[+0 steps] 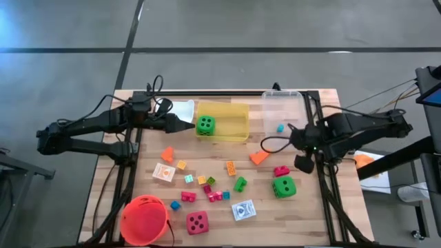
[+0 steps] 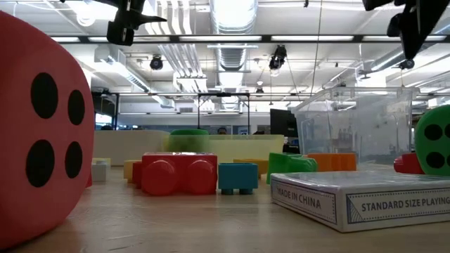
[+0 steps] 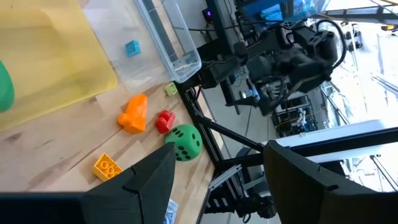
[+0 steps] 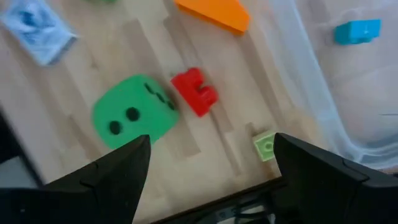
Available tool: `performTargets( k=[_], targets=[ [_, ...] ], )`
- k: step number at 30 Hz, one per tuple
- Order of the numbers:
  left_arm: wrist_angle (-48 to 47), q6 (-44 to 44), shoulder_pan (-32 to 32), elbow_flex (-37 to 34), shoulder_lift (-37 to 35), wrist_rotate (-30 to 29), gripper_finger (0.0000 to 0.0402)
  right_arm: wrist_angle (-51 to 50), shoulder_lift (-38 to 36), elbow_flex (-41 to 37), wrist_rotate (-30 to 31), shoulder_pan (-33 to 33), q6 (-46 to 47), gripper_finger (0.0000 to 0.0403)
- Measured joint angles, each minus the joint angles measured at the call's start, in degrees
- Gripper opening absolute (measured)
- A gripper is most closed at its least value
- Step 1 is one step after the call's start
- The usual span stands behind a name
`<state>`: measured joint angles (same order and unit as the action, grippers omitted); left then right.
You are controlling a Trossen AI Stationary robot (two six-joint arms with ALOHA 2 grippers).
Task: Pick & Place Toys
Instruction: Adjust the transparent bin
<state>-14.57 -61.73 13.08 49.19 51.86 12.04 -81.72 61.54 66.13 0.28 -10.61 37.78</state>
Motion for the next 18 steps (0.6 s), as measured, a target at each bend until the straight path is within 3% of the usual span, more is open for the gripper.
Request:
performTargets(
  k=[11,18],
  targets=[
    [-0.01,0.66,0.26,0.0,0.0,0.0,0.0232,3.24,-0.1,-13.38,6.5,4.64,-4.83,0.0178],
    [0.0,0.46,0.26,0.0,0.0,0.0,0.0232,7.26,-1.59,-15.04,9.99,9.22,-5.71,0.01]
  ],
)
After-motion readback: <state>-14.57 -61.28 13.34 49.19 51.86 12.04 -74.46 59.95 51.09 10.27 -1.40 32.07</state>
